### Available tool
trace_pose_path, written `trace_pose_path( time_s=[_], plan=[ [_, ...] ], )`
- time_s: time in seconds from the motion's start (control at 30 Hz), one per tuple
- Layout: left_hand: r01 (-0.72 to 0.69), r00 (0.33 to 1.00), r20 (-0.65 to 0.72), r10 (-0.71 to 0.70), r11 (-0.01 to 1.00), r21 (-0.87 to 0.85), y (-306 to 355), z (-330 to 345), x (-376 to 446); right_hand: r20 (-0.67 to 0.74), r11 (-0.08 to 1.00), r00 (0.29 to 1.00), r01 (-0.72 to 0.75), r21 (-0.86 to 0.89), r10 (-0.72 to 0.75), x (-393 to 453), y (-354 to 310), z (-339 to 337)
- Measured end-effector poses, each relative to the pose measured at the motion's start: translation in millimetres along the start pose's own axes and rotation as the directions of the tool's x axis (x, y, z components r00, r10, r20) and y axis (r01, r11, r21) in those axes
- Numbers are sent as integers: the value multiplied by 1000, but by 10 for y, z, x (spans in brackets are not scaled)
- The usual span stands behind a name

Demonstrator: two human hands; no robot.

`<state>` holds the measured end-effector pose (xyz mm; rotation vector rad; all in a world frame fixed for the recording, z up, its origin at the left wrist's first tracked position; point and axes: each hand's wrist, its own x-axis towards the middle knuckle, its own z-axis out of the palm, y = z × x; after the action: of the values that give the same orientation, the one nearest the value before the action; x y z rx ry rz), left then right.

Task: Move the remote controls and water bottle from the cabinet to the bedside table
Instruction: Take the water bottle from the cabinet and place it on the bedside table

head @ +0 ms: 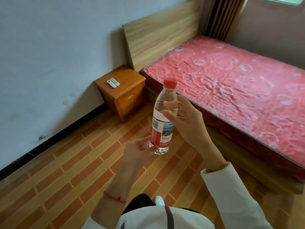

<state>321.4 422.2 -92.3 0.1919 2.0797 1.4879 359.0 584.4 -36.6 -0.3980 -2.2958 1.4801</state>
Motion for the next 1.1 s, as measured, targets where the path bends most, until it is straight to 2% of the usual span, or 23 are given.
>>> trace_pose_path(
  time_s=[0.2, 0.37, 0.57, 0.8, 1.1],
  plan=[
    [9, 996, -90, -12, 1000, -25, 277, -104, 792, 104, 999, 994, 27, 27, -30, 1013, 174, 149],
    [73, 989, -121, -81, 995, -69, 405, -274, 1617, 173, 997, 983, 43, 61, -53, 1890, 431, 398],
    [107, 976, -167, -141, 974, -197, 762, -594, 2765, 239, 995, 967, 76, 61, -89, 3196, 520, 702],
    [71, 974, -204, -97, 989, -133, 1295, -1056, 4090, 262, 991, 958, 92, 95, -114, 4710, 497, 991],
    [92, 972, -212, -105, 993, -74, 1741, -1353, 5428, 279, 992, 955, 74, 106, -101, 6135, 728, 1262]
  ],
)
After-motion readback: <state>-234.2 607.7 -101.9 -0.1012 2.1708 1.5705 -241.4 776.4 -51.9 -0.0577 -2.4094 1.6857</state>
